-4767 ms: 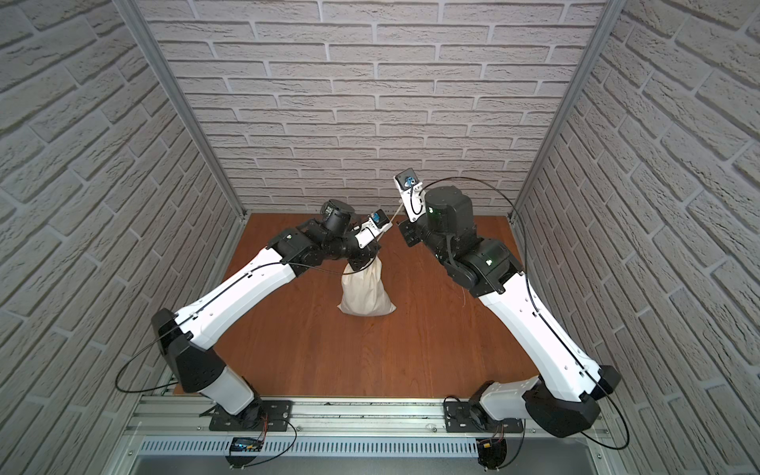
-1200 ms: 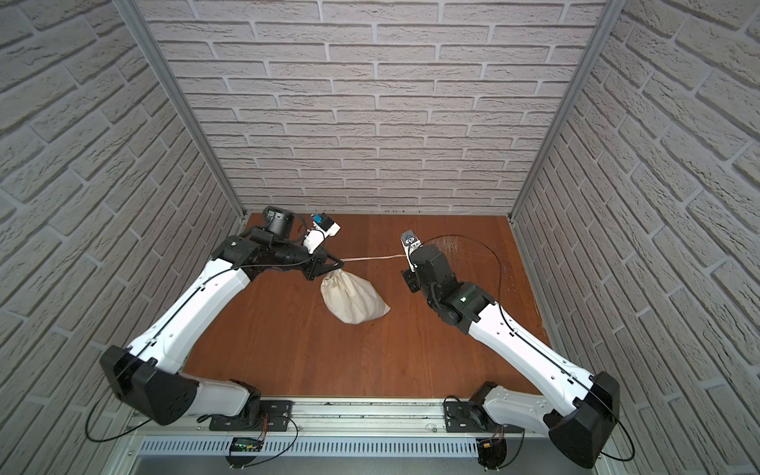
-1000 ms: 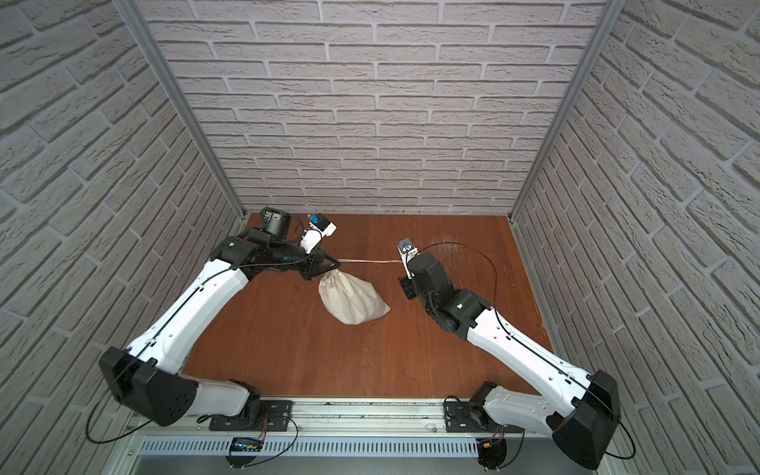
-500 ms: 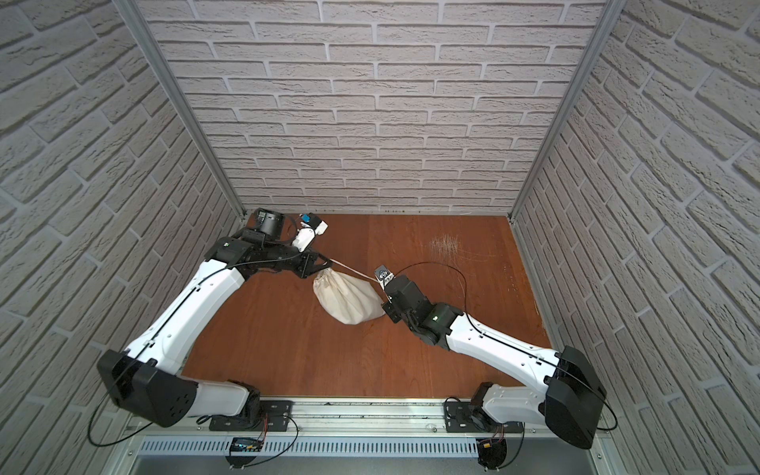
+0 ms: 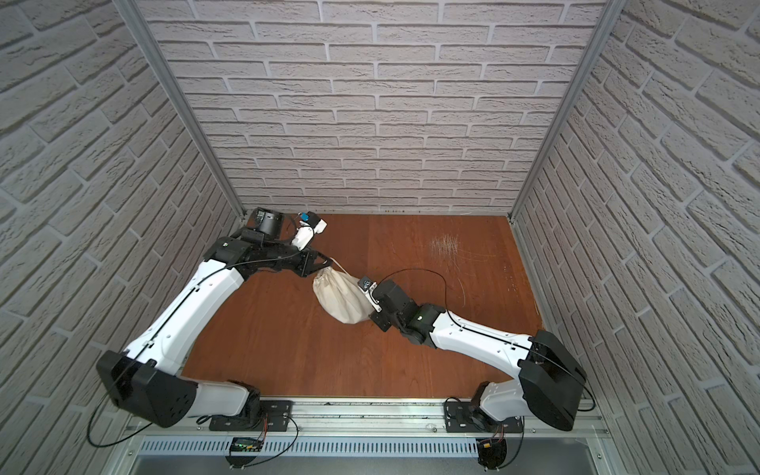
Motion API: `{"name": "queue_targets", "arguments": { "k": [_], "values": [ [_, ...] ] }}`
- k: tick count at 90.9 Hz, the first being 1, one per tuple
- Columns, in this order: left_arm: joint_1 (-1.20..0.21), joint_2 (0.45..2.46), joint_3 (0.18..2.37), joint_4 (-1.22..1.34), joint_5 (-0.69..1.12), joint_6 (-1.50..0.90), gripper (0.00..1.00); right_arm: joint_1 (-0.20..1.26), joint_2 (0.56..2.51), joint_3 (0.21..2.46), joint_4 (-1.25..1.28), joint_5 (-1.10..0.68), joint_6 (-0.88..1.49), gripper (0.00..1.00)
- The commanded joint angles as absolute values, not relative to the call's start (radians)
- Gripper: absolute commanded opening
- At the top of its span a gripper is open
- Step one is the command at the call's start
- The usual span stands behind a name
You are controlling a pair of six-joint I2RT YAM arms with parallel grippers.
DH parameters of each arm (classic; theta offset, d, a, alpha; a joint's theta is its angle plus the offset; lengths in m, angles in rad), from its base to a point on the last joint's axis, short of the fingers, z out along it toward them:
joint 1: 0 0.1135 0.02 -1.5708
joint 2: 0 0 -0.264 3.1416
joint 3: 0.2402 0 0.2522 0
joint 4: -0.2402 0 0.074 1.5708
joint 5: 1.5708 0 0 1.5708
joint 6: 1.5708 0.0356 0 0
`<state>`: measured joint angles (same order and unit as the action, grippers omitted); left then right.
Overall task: Close the soil bag
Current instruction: Frap the soil bag at the center of the board.
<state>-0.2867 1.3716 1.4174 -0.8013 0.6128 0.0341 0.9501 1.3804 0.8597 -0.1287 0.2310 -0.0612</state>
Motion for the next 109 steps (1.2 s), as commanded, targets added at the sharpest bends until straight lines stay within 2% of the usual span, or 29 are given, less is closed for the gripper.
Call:
{"name": "queue_targets", "arguments": {
  "k": [1,33,68,73,82,90,95,104,109],
  "values": [
    [-0.291,1.372,1.451,-0.762,0.621,0.032,0.00,0.967,1.387,0.880,-0.094,0.183,-0.076,0.03],
    [-0.297,1.380,1.439,-0.751,0.632,0.041,0.00,0.998,1.421,0.914,-0.099,0.096,-0.090,0.03],
    [-0.297,1.379,1.436,-0.759,0.635,0.057,0.00,1.002,1.414,0.915,-0.108,0.090,-0.080,0.07],
    [-0.299,1.378,1.436,-0.759,0.636,0.056,0.00,1.002,1.411,0.916,-0.111,0.096,-0.074,0.14],
    [-0.299,1.379,1.438,-0.758,0.635,0.057,0.00,1.002,1.400,0.915,-0.126,0.127,-0.055,0.38],
    [-0.300,1.379,1.439,-0.761,0.635,0.056,0.00,1.000,1.370,0.896,-0.130,0.151,-0.037,0.54],
    [-0.302,1.378,1.438,-0.761,0.636,0.058,0.00,0.998,1.347,0.882,-0.134,0.155,-0.024,0.67],
    [-0.303,1.377,1.439,-0.761,0.638,0.059,0.00,0.988,1.287,0.864,-0.159,0.131,-0.005,0.98],
    [-0.304,1.377,1.440,-0.765,0.638,0.061,0.00,0.981,1.253,0.856,-0.176,0.108,-0.005,0.99]
  ]
}}
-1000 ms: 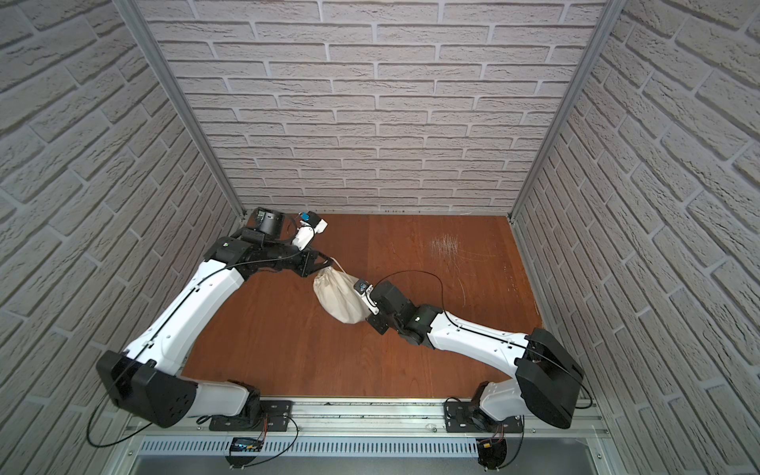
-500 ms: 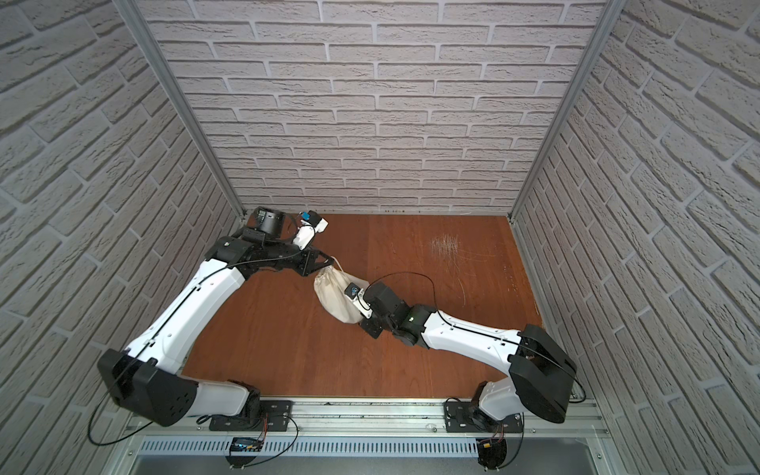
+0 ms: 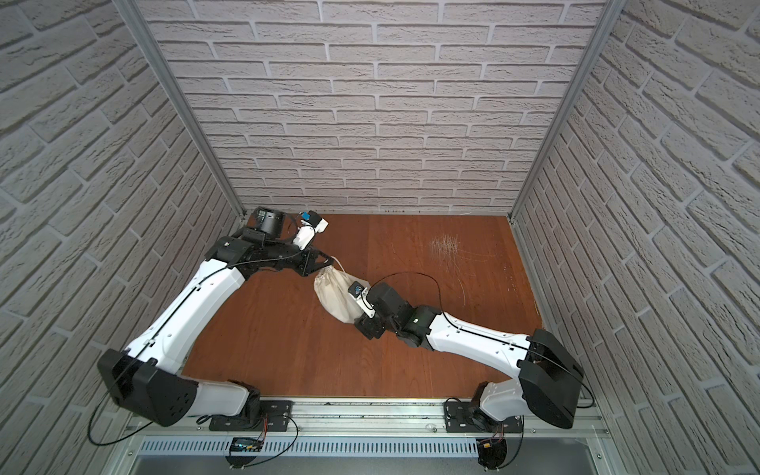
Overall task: Close the soil bag
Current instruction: Frap the soil bag at the center of the board, then adjust the soil bag at the center of the board.
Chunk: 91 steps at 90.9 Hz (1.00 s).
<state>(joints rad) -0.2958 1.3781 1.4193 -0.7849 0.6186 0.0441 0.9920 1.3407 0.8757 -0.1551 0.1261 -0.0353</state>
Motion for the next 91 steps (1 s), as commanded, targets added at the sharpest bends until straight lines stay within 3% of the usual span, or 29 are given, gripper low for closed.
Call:
{"name": "queue_targets", "arguments": {
  "k": [1,31,51,91],
  "values": [
    [-0.305,1.377,1.440,-0.764,0.639,0.061,0.00,0.978,1.246,0.855,-0.179,0.103,-0.006,0.99],
    [-0.316,1.379,1.445,-0.777,0.638,0.071,0.00,0.883,1.078,0.865,-0.233,-0.140,-0.113,0.99],
    [-0.325,1.380,1.456,-0.787,0.628,0.083,0.00,0.869,1.120,0.866,-0.154,-0.258,-0.285,0.98],
    [-0.382,1.429,1.531,-0.835,0.604,0.114,0.00,0.789,1.340,0.995,-0.085,-0.478,-0.362,0.99]
  ]
}}
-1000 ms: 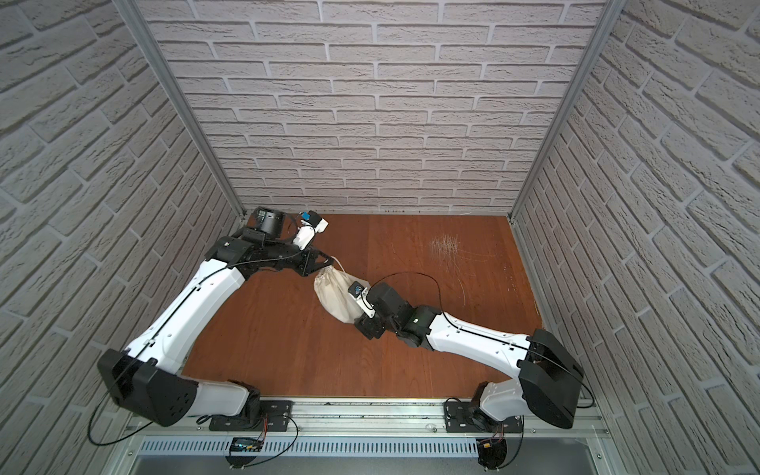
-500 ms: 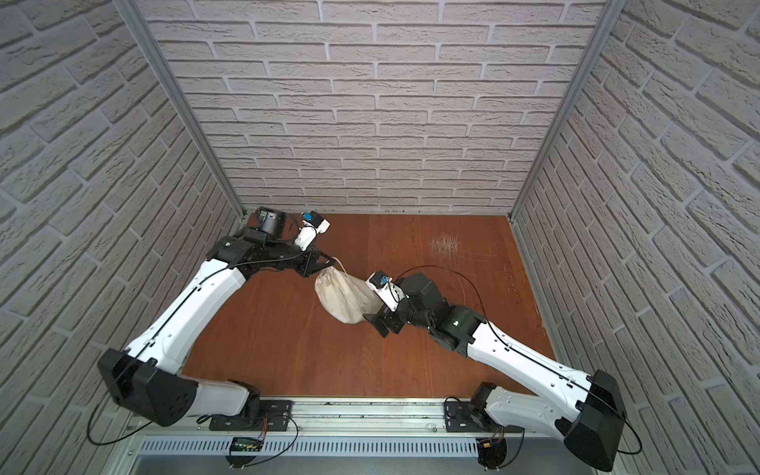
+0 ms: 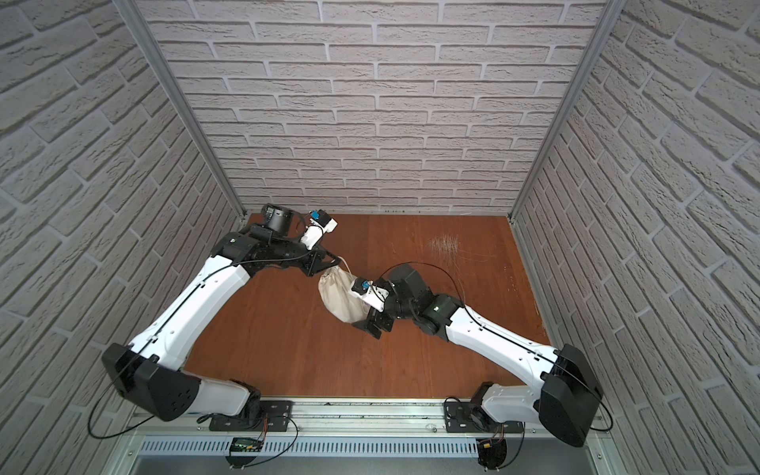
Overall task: Close the soil bag
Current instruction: Adjust the soil bag at the center of the board.
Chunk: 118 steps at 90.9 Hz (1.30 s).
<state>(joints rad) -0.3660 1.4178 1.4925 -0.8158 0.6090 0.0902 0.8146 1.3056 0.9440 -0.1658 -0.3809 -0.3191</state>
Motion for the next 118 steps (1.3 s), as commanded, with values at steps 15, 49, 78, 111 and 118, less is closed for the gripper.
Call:
{"name": "queue_targets", "arguments": {
  "k": [15,49,78,111,118],
  "values": [
    [-0.393,1.433,1.556,-0.843,0.599,0.117,0.00,0.778,1.422,1.071,-0.065,-0.564,-0.399,1.00],
    [-0.413,1.455,1.606,-0.856,0.585,0.118,0.00,0.743,1.564,1.136,-0.039,-0.650,-0.430,0.99],
    [-0.413,1.473,1.606,-0.845,0.571,0.110,0.00,0.740,1.582,1.090,0.023,-0.651,-0.386,0.96],
    [-0.391,1.633,1.622,-0.779,0.551,0.077,0.00,0.699,1.465,0.983,-0.051,-0.549,-0.340,0.96],
    [-0.382,1.676,1.633,-0.762,0.531,0.063,0.00,0.696,1.454,0.985,-0.111,-0.479,-0.325,0.96]
  ]
}}
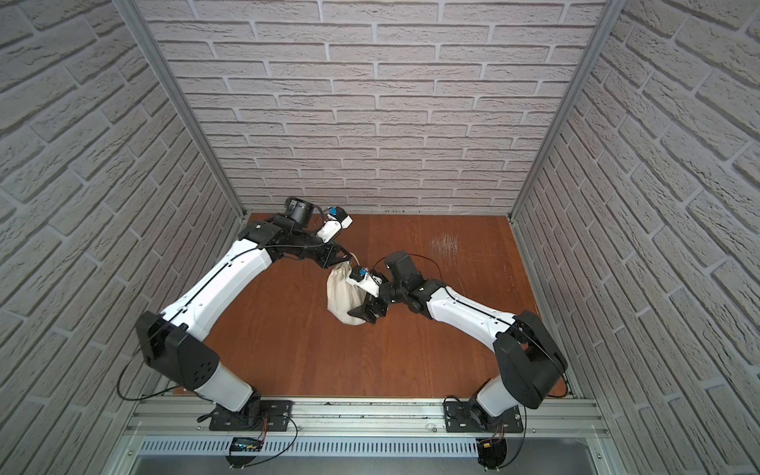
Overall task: Close the soil bag
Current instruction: Adjust the soil bag at the center of the board.
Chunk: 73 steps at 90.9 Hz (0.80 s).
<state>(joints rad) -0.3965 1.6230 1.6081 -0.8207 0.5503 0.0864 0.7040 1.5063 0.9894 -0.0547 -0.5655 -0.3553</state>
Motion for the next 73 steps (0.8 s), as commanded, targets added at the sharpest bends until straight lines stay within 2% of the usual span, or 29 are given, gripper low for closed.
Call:
{"name": "queue_targets", "arguments": {
  "k": [1,50,73],
  "values": [
    [-0.382,1.685,1.634,-0.760,0.530,0.061,0.00,0.695,1.451,0.982,-0.117,-0.470,-0.322,0.96],
    [-0.303,2.097,1.825,-0.697,0.568,0.054,0.00,0.703,1.186,0.798,-0.138,-0.377,-0.182,0.95],
    [-0.308,2.119,1.744,-0.605,0.596,0.027,0.00,0.704,1.150,0.777,-0.149,-0.351,-0.181,0.95]
  ]
}}
